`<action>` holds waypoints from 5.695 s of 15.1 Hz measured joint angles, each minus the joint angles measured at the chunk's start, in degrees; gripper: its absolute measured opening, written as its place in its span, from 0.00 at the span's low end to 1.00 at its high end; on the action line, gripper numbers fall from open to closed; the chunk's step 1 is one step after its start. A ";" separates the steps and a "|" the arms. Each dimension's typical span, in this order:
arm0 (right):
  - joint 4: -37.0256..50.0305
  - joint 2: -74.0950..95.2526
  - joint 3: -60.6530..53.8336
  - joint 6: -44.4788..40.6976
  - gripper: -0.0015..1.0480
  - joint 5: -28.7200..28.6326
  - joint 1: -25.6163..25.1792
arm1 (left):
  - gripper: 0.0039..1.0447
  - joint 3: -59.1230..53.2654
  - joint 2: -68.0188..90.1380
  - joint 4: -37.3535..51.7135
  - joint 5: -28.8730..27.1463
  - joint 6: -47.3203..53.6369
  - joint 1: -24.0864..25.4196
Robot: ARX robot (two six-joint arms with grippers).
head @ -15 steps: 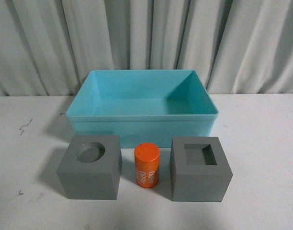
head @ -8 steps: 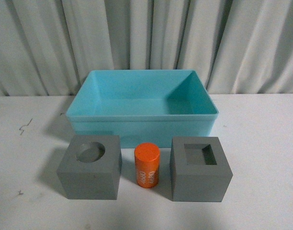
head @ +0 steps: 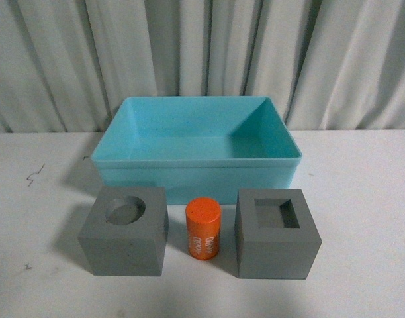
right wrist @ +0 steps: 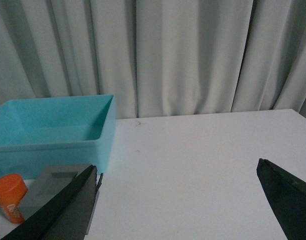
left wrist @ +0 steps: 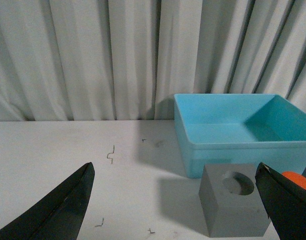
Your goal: Place gray and orange parts in blue box
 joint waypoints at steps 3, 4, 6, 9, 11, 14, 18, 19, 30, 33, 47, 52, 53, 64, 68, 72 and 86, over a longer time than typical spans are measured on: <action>-0.90 0.20 0.13 0.24 0.94 0.63 0.09 | 0.94 0.00 0.00 0.00 0.00 0.00 0.00; -7.34 2.54 2.34 2.08 0.94 4.52 0.46 | 0.94 0.00 0.00 -0.02 0.00 0.00 0.00; -3.91 24.33 9.97 3.56 0.94 4.70 -10.29 | 0.94 0.00 0.00 0.11 0.00 0.00 0.00; 14.97 50.66 20.33 0.70 0.94 0.07 -14.84 | 0.94 0.00 0.00 0.00 0.00 0.00 0.00; 20.20 65.11 23.08 1.25 0.94 1.33 -7.87 | 0.94 0.00 0.00 0.00 0.00 0.00 0.00; 26.49 81.07 29.70 3.37 0.94 6.08 5.51 | 0.94 0.00 0.00 0.00 0.00 0.00 0.00; 27.32 94.68 36.46 8.28 0.94 9.94 20.39 | 0.94 0.00 0.00 0.00 0.00 0.00 0.00; 27.28 96.63 37.48 9.42 0.94 11.10 21.99 | 0.94 0.00 0.00 0.00 0.00 0.00 0.00; 29.14 106.31 38.32 14.73 0.94 14.16 24.39 | 0.94 0.00 0.00 0.00 0.00 0.00 0.00; 30.23 107.86 38.60 15.21 0.94 14.21 24.30 | 0.94 0.00 0.00 0.00 0.00 0.00 0.00; 25.33 81.99 43.67 10.73 0.18 11.63 16.66 | 0.94 0.00 0.00 0.00 0.02 0.00 0.00; 30.08 100.24 59.93 4.24 0.18 11.98 15.93 | 0.94 0.00 0.00 0.00 0.00 0.00 0.00; 30.25 103.45 62.62 4.13 0.18 11.96 16.24 | 0.94 0.00 0.00 0.00 0.00 0.00 0.00; 27.15 128.32 82.47 9.14 0.18 13.20 19.41 | 0.94 0.00 0.00 0.00 0.00 0.00 0.00; 25.40 129.85 83.80 9.97 0.18 14.73 20.13 | 0.94 0.00 0.00 0.00 0.00 0.00 0.00; 24.41 131.23 83.25 10.56 0.21 15.65 20.13 | 0.94 0.00 0.00 0.00 0.00 0.00 0.00; 38.69 67.69 9.70 22.67 0.74 27.78 27.58 | 0.94 0.00 0.00 0.09 0.13 0.00 0.00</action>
